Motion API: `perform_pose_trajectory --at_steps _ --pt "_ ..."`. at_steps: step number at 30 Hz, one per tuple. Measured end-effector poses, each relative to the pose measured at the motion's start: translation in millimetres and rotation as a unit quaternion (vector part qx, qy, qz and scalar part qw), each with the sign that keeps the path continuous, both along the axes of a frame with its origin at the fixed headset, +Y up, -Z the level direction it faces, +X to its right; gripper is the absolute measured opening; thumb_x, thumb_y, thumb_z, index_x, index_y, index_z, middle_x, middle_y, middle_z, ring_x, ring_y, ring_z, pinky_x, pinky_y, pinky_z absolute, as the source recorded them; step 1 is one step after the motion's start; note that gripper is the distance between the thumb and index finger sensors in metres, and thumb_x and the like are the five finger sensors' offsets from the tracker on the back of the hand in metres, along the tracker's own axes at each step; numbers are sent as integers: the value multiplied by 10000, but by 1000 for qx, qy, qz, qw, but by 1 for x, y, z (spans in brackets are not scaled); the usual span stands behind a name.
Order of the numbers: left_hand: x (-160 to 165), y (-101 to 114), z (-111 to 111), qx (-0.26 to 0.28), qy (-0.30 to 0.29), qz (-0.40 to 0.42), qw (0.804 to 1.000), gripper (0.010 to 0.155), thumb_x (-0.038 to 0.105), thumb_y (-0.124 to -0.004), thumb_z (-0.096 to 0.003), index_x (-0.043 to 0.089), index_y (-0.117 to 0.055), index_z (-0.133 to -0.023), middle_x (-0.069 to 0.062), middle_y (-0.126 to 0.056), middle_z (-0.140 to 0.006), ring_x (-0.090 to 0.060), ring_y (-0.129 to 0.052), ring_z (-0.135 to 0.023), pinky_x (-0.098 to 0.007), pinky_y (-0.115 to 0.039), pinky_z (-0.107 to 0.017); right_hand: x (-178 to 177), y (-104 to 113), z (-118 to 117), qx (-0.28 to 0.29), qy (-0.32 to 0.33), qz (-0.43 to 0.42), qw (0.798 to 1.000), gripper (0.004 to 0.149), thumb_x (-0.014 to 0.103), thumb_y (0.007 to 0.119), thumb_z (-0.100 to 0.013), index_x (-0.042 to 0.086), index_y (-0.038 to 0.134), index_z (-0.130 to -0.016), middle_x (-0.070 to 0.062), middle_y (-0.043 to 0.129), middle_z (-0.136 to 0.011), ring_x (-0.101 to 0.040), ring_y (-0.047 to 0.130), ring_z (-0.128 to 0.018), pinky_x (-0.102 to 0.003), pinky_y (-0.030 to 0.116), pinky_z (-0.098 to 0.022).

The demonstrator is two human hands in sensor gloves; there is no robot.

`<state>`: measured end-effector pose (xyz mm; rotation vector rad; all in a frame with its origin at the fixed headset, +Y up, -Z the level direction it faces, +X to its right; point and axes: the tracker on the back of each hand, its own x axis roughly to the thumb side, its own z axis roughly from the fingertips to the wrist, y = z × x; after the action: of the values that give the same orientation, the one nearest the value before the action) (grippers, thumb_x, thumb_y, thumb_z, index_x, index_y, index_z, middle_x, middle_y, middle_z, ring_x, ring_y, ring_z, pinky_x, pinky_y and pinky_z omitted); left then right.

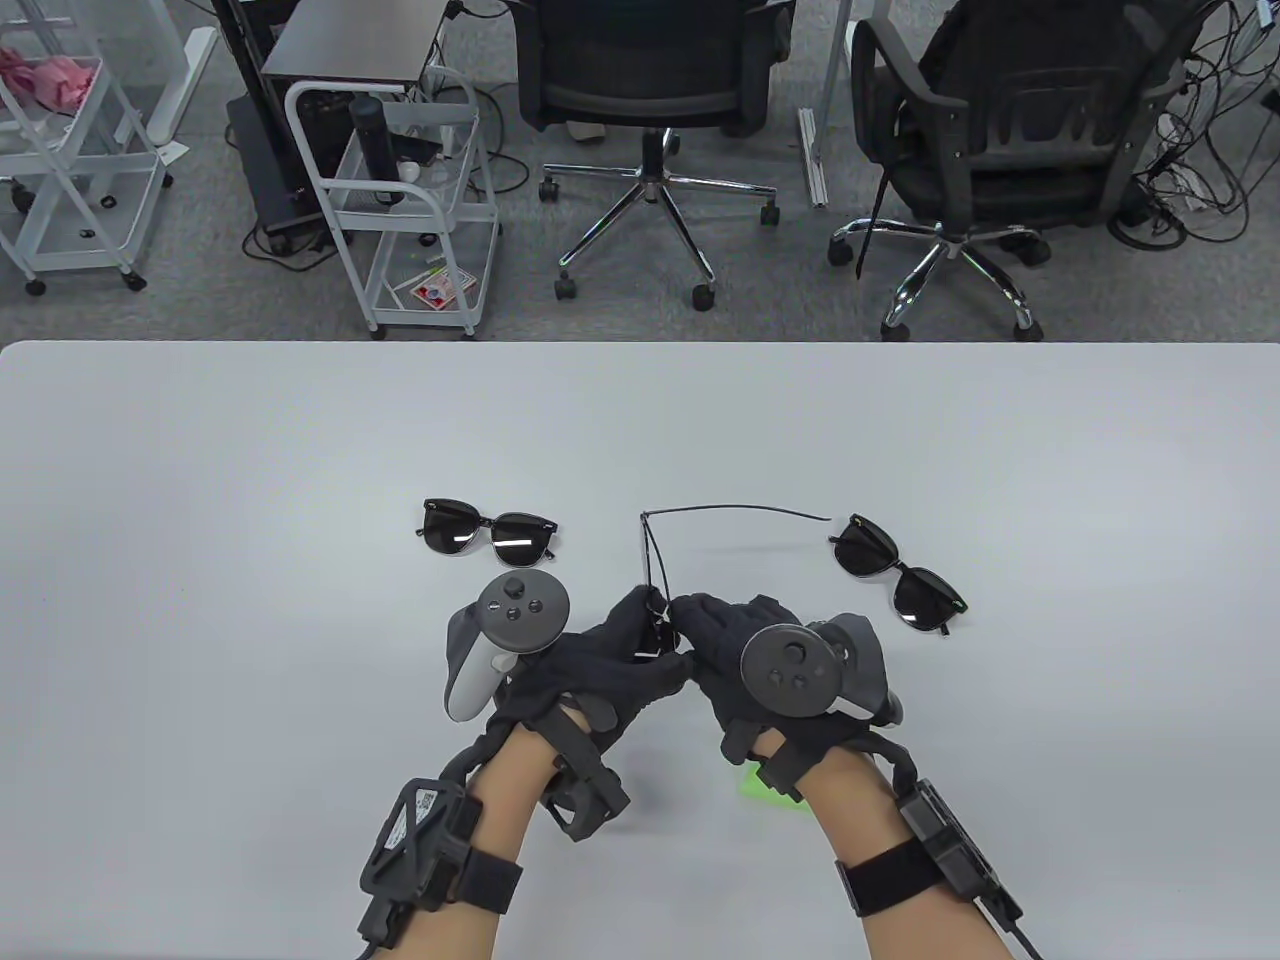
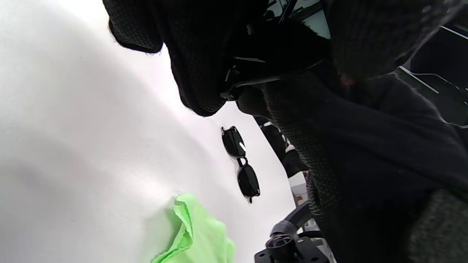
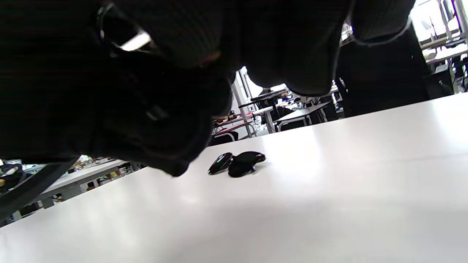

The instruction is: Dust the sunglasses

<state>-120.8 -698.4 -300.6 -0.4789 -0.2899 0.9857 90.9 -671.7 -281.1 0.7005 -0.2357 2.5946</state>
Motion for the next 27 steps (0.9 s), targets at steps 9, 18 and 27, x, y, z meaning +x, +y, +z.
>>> perform_pose_trajectory --at_steps 9,18,27 --pt "-14 8 -2 129 59 -216 966 930 671 -804 -334 325 -388 -1092 66 -663 -1074 -189 -983 -838 -519 -645 -741 35 9 0 51 -69 -123 989 674 462 750 -509 134 547 -1062 -174 521 -1135 -484 497 -1009 -696 469 -647" --pt "-3 8 0 131 2 -184 974 903 664 -822 -331 410 -389 -1081 110 -648 -1085 -178 -952 -870 -550 -598 -768 34 -27 -15 -132 -54 -232 962 695 462 729 -518 20 558 -1026 -236 697 -1035 -519 675 -921 -741 449 -594" --pt "-3 9 1 135 3 -185 974 895 657 -832 -331 429 -397 -1079 112 -642 -1088 -180 -920 -898 -561 -578 -772 31 -35 -18 -226 -3 -372 900 627 412 724 -531 -4 633 -992 -250 774 -979 -519 771 -857 -732 527 -581"
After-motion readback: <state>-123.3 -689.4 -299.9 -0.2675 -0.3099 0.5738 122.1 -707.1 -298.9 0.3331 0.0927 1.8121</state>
